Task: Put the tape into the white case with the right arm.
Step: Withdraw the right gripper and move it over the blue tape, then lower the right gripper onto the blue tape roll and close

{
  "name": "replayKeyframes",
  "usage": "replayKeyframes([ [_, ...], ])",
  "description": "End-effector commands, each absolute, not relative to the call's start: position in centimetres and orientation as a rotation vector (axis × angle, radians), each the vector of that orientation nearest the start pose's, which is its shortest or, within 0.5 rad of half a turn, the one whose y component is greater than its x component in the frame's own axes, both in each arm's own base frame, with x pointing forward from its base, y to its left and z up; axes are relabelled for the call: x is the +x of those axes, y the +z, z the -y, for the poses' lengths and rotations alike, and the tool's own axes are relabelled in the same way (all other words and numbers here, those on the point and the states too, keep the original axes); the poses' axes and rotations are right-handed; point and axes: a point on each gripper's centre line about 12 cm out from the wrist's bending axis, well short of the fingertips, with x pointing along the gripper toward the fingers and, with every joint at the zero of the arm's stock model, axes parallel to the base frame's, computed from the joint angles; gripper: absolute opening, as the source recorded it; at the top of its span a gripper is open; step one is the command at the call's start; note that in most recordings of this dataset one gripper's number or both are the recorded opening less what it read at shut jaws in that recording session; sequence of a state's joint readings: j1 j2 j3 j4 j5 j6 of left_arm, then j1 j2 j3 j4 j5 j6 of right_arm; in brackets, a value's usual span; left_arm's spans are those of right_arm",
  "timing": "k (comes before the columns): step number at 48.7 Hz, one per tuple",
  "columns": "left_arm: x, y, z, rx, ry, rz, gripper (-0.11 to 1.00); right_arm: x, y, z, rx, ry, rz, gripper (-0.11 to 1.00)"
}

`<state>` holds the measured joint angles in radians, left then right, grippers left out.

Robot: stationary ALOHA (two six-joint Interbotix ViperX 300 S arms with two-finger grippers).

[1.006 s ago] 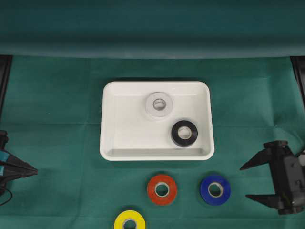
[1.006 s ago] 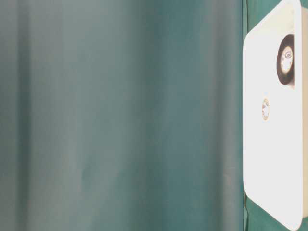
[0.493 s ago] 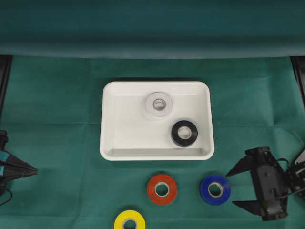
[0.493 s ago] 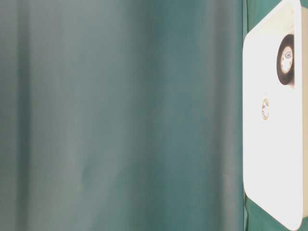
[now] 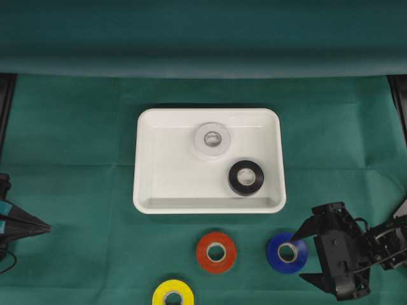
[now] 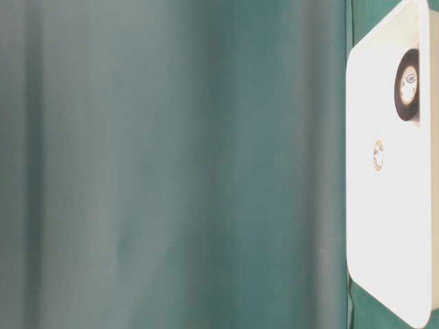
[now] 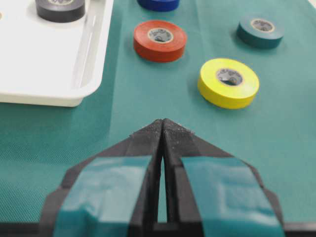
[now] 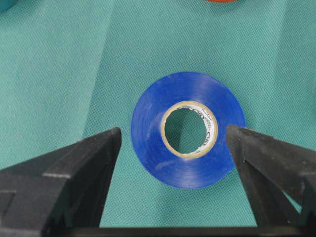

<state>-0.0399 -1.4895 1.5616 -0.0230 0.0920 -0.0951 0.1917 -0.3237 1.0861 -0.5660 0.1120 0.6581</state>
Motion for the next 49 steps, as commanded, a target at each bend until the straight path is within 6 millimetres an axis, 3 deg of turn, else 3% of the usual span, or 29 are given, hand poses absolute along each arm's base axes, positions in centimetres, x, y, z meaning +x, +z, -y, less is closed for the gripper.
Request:
replayKeyframes([
  [1,12.3,17.4,0.5,-0.113,-0.029,-0.162,0.0,25.7,14.1,-4.4,-0.018,0.092,-0.829,0.57],
  [30,12.3,17.4,0.5,-0.115,-0.029,-0.162,0.0,27.2,10.4,-5.3,-0.005,0.139,-0.907,0.57],
  [45,12.3,17.4,0.5,-0.115,-0.029,-0.162,0.0,27.4,10.5,-5.3,-0.006,0.133,-0.91,0.56],
  [49,12.3,17.4,0.5,-0.115,-0.029,-0.162,0.0,27.5,10.5,-5.3,-0.006,0.133,-0.908,0.51],
])
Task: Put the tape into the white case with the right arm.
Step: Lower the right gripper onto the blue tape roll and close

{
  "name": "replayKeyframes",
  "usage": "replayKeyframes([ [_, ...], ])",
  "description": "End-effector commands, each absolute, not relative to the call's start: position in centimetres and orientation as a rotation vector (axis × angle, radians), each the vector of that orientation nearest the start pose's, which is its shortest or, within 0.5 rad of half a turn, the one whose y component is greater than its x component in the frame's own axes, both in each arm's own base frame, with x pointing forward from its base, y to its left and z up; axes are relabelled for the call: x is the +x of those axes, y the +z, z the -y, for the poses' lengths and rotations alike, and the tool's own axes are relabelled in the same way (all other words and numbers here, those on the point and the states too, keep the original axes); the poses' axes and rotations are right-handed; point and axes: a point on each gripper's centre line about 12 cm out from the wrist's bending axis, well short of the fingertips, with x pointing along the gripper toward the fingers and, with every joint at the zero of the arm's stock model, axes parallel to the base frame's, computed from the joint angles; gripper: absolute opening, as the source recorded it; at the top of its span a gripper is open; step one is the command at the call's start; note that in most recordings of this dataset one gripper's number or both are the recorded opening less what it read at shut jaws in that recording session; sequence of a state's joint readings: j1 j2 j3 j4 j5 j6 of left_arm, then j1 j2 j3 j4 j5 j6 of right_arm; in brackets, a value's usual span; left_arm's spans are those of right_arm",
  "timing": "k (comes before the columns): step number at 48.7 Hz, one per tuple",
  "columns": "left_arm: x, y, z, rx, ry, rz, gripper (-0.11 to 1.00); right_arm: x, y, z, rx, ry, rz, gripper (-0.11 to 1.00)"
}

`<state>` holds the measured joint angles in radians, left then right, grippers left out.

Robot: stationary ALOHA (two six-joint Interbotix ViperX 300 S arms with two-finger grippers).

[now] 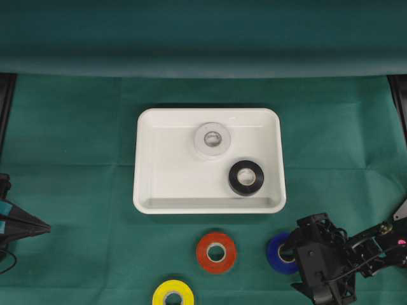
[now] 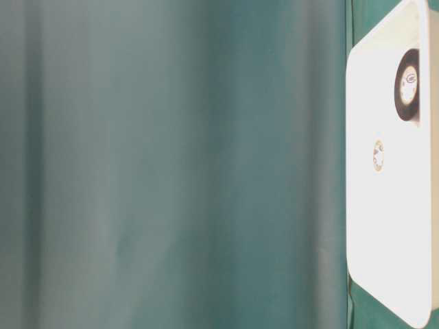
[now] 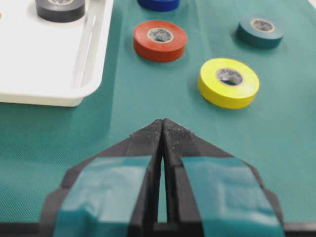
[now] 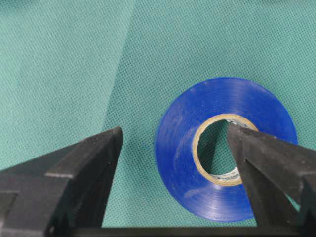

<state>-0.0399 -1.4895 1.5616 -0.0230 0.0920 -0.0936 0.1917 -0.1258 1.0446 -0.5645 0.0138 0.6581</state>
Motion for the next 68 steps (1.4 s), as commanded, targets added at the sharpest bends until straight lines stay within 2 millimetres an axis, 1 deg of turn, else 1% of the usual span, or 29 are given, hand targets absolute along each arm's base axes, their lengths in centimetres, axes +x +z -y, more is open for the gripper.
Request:
replayKeyframes([
  [1,12.3,17.4,0.5,-0.115,-0.029,-0.162,0.0,27.5,10.5,-5.3,-0.006,0.133,-0.908,0.48],
  [3,12.3,17.4,0.5,-0.113,-0.029,-0.162,0.0,27.5,10.5,-5.3,-0.006,0.134,-0.907,0.4],
  [9,12.3,17.4,0.5,-0.115,-0.029,-0.162,0.0,27.6,10.6,-5.3,-0.006,0.133,-0.906,0.11],
  [11,12.3,17.5,0.5,-0.115,-0.029,-0.16,0.0,27.6,10.6,-5.3,-0.006,0.133,-0.906,0.04],
  [13,12.3,17.4,0.5,-0.113,-0.029,-0.162,0.0,27.6,10.6,-5.3,-0.006,0.133,-0.906,0.01],
  [26,12.3,17.4,0.5,-0.115,-0.029,-0.162,0.0,28.0,11.0,-5.4,-0.002,0.133,-0.891,0.01],
  [31,12.3,17.4,0.5,-0.115,-0.029,-0.162,0.0,28.3,11.5,-5.5,0.003,0.134,-0.875,0.01],
  [41,12.3,17.4,0.5,-0.115,-0.029,-0.162,0.0,29.0,13.7,-5.8,-0.006,0.132,-0.821,0.01],
  [44,12.3,17.4,0.5,-0.115,-0.029,-0.162,0.0,29.1,14.5,-5.9,-0.02,0.117,-0.821,0.01],
  [49,12.3,17.4,0.5,-0.115,-0.029,-0.162,0.0,29.3,15.3,-6.0,-0.044,0.088,-0.844,0.01],
  [54,12.3,17.4,0.5,-0.115,-0.029,-0.162,0.0,29.4,15.6,-5.8,-0.06,0.057,-0.871,0.01],
  [68,12.3,17.5,0.5,-0.115,-0.029,-0.16,0.0,29.8,16.0,-5.9,-0.059,0.056,-0.861,0.01],
])
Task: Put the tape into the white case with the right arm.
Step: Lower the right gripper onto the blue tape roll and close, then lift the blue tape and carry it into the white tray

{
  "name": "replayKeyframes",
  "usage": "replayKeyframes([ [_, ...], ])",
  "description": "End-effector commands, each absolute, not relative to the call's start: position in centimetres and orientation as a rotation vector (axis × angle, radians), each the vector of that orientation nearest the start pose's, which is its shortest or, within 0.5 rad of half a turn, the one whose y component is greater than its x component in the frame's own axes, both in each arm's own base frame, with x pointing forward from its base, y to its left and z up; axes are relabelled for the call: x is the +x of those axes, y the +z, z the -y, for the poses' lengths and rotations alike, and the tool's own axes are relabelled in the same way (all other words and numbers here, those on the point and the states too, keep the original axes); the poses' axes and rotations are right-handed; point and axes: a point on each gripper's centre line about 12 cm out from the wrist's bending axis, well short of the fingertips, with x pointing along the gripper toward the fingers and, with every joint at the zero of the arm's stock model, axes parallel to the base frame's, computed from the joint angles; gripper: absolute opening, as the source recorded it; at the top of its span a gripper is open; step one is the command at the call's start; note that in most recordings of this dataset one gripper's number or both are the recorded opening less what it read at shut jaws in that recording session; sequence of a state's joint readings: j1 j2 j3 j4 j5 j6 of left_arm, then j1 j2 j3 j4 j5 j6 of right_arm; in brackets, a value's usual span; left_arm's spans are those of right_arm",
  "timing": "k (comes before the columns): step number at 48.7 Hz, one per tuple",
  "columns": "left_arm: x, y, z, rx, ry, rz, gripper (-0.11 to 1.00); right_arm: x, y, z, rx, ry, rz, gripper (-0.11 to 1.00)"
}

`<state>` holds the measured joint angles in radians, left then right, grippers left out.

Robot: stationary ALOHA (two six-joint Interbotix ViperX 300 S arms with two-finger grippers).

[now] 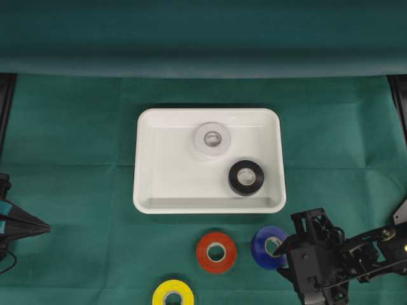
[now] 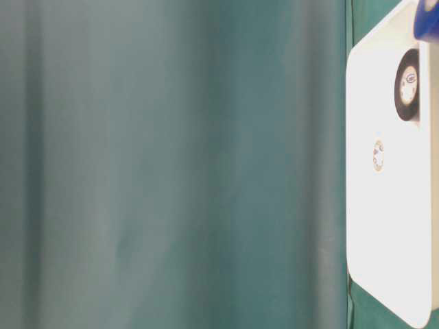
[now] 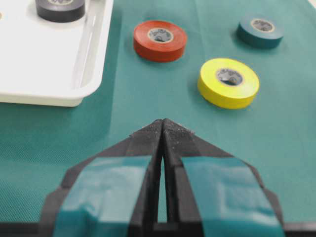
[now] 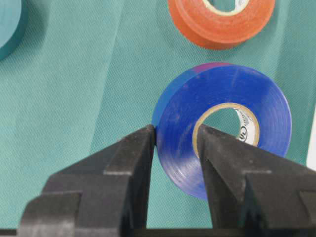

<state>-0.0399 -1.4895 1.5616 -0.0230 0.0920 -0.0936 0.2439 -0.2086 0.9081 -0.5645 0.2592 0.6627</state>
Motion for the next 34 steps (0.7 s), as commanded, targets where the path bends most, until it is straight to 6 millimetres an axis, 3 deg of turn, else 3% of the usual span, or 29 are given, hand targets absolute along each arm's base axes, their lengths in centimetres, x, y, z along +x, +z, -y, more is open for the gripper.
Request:
replayKeyframes([
  [1,12.3,17.4,0.5,-0.115,-0.029,-0.162,0.0,29.9,16.0,-5.9,-0.061,0.056,-0.862,0.01],
  [13,12.3,17.4,0.5,-0.115,-0.029,-0.162,0.0,31.2,16.1,-6.3,-0.06,0.057,-0.858,0.01],
  [34,12.3,17.4,0.5,-0.115,-0.029,-0.162,0.0,37.9,16.2,-7.9,-0.067,0.06,-0.837,0.01],
])
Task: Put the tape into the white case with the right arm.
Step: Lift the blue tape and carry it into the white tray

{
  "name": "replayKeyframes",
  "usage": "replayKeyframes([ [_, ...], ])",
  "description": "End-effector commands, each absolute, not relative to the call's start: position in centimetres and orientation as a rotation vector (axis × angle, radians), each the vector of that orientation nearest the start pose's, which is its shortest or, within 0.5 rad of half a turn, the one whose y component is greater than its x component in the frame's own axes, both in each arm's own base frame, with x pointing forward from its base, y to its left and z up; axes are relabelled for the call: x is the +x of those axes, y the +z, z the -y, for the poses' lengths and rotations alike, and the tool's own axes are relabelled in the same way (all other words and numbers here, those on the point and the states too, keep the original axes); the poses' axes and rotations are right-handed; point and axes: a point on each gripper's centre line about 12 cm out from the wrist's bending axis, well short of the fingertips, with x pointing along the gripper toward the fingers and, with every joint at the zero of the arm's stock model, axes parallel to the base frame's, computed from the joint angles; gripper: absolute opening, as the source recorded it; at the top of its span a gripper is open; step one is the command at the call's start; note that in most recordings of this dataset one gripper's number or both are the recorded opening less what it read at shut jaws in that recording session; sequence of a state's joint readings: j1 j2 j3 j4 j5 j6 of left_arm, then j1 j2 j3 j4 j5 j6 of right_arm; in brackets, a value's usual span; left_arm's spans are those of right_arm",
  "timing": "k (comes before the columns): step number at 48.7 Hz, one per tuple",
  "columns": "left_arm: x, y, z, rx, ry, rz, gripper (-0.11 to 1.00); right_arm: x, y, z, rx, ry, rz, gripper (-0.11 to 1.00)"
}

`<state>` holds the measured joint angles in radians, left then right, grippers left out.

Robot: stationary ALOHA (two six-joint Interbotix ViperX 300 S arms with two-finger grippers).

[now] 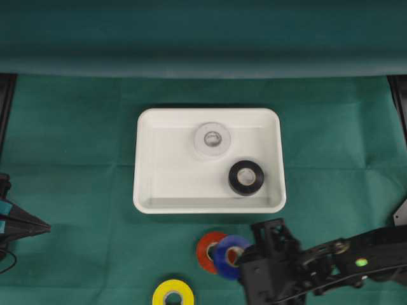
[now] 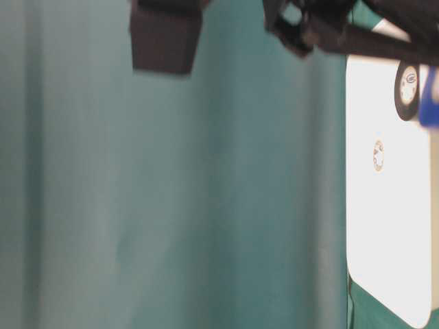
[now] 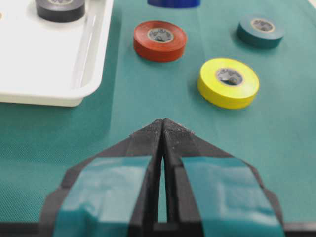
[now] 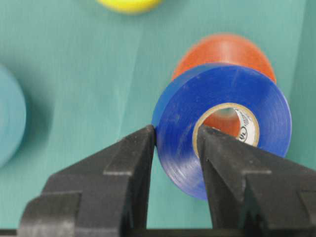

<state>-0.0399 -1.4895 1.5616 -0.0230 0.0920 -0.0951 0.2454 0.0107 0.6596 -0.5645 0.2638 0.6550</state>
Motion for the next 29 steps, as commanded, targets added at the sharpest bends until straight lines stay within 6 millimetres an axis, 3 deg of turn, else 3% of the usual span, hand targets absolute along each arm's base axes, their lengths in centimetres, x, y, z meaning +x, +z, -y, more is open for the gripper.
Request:
replayKeyframes([
  [1,12.3,17.4,0.5,-0.113,-0.029,-0.162,0.0,38.1,16.0,-8.0,-0.066,0.058,-0.84,0.01],
  [18,12.3,17.4,0.5,-0.115,-0.029,-0.162,0.0,39.0,16.5,-8.0,-0.073,0.047,-0.836,0.01],
  [29,12.3,17.4,0.5,-0.115,-0.029,-0.162,0.0,39.6,17.1,-6.1,-0.115,-0.019,-0.856,0.01],
])
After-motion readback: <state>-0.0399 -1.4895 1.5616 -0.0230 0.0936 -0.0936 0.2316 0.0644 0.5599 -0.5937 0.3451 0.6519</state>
